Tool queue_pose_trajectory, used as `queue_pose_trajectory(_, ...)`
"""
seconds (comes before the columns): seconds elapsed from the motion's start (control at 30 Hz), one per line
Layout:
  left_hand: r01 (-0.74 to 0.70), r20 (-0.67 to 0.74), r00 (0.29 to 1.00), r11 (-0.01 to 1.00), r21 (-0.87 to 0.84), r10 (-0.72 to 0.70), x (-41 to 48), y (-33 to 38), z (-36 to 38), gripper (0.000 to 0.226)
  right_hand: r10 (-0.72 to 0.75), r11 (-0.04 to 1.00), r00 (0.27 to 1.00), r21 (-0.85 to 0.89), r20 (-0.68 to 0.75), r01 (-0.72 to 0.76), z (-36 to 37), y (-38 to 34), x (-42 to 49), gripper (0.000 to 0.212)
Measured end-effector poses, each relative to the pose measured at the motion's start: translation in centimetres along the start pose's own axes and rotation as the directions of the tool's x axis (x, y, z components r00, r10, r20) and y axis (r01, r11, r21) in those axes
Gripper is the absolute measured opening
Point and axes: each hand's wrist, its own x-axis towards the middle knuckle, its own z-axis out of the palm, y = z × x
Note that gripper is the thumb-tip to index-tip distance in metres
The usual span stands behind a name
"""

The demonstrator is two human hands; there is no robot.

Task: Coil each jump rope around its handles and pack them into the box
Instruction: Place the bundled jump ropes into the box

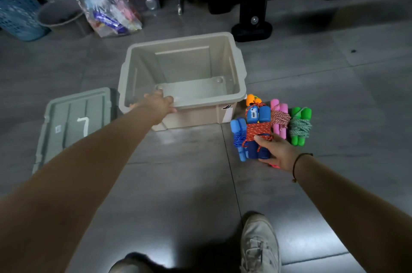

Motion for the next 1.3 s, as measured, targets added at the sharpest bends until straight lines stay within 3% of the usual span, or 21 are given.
queue_pose_trajectory(0.07, -0.033, -0.013, 0.999, 0.999, 0.014, 0.033, -1.8, -1.4, 1.0, 0.040, -0.041, 0.999, 0.999, -0.023, -0.004, 0.041, -0.3, 0.2, -1.4, 0.009)
queue_pose_trajectory(0.27, -0.117, 0.032, 0.993, 0.983, 0.140, 0.114, -7.8, -4.2, 4.6, 0.036, -0.095, 0.990, 0.994, -0.096, 0.063, 0.100, -1.7, 1.6, -4.9, 0.022)
queue_pose_trajectory(0.33, -0.176, 0.069, 0.983, 0.980, 0.092, 0.170, -9.2, -4.5, 6.0, 0.038, -0.113, 0.990, 0.993, -0.086, 0.028, 0.115, -1.8, 1.5, -5.6, 0.009)
queue_pose_trajectory(0.53, -0.258, 0.161, 0.948, 0.960, -0.111, 0.273, -12.6, -2.1, 7.4, 0.045, -0.235, 0.971, 0.972, 0.046, -0.010, 0.235, -0.3, -1.9, -7.6, 0.017)
queue_pose_trajectory(0.7, -0.343, 0.194, 0.917, 0.937, -0.066, 0.349, -14.7, 1.8, 7.3, 0.046, -0.430, 0.903, 0.903, 0.016, -0.009, 0.430, 1.0, -5.6, -8.9, 0.030)
queue_pose_trajectory(0.77, -0.342, 0.251, 0.902, 0.936, -0.085, 0.352, -15.1, 3.1, 6.7, 0.045, -0.442, 0.896, 0.896, -0.011, 0.029, 0.443, 1.4, -6.3, -9.2, 0.019)
queue_pose_trajectory(0.87, -0.315, 0.220, 0.894, 0.897, -0.310, 0.390, -14.5, 4.5, 4.5, 0.042, -0.420, 0.907, 0.902, 0.014, 0.102, 0.421, 2.3, -6.4, -9.7, 0.011)
queue_pose_trajectory(0.9, -0.262, 0.148, 0.915, 0.833, -0.488, 0.374, -14.1, 5.1, 3.6, 0.045, -0.411, 0.909, 0.900, -0.002, 0.146, 0.416, 2.7, -6.3, -10.0, 0.015)
queue_pose_trajectory(0.93, -0.179, 0.089, 0.940, 0.697, -0.694, 0.330, -13.9, 5.8, 2.5, 0.047, -0.405, 0.908, 0.892, -0.028, 0.200, 0.418, 2.9, -6.0, -10.2, 0.018)
queue_pose_trajectory(1.0, -0.026, 0.057, 0.959, 0.283, -0.959, 0.279, -13.5, 7.5, 0.7, 0.052, -0.377, 0.902, 0.877, -0.096, 0.298, 0.420, 3.5, -5.2, -10.6, 0.016)
queue_pose_trajectory(1.07, 0.012, -0.001, 0.963, -0.049, -0.999, 0.271, -13.3, 9.7, -0.6, 0.059, -0.324, 0.908, 0.879, -0.146, 0.349, 0.392, 4.1, -4.3, -10.7, 0.016)
queue_pose_trajectory(1.13, -0.018, -0.073, 0.979, -0.276, -0.961, 0.192, -12.7, 11.5, -0.8, 0.055, -0.320, 0.884, 0.879, -0.224, 0.352, 0.411, 4.8, -3.6, -10.5, 0.020)
queue_pose_trajectory(1.2, -0.030, -0.079, 0.991, -0.398, -0.917, 0.107, -11.5, 12.4, -0.3, 0.054, -0.408, 0.730, 0.879, -0.490, 0.247, 0.477, 5.2, -2.9, -9.8, 0.025)
queue_pose_trajectory(1.23, -0.027, -0.073, 0.993, -0.410, -0.911, 0.097, -11.1, 12.3, -0.1, 0.052, -0.472, 0.630, 0.870, -0.637, 0.141, 0.444, 5.2, -2.7, -9.3, 0.029)
queue_pose_trajectory(1.3, -0.016, -0.049, 0.996, -0.404, -0.915, 0.074, -10.1, 11.4, 0.5, 0.048, -0.635, 0.505, 0.771, -0.781, -0.047, 0.368, 5.3, -2.8, -8.7, 0.037)
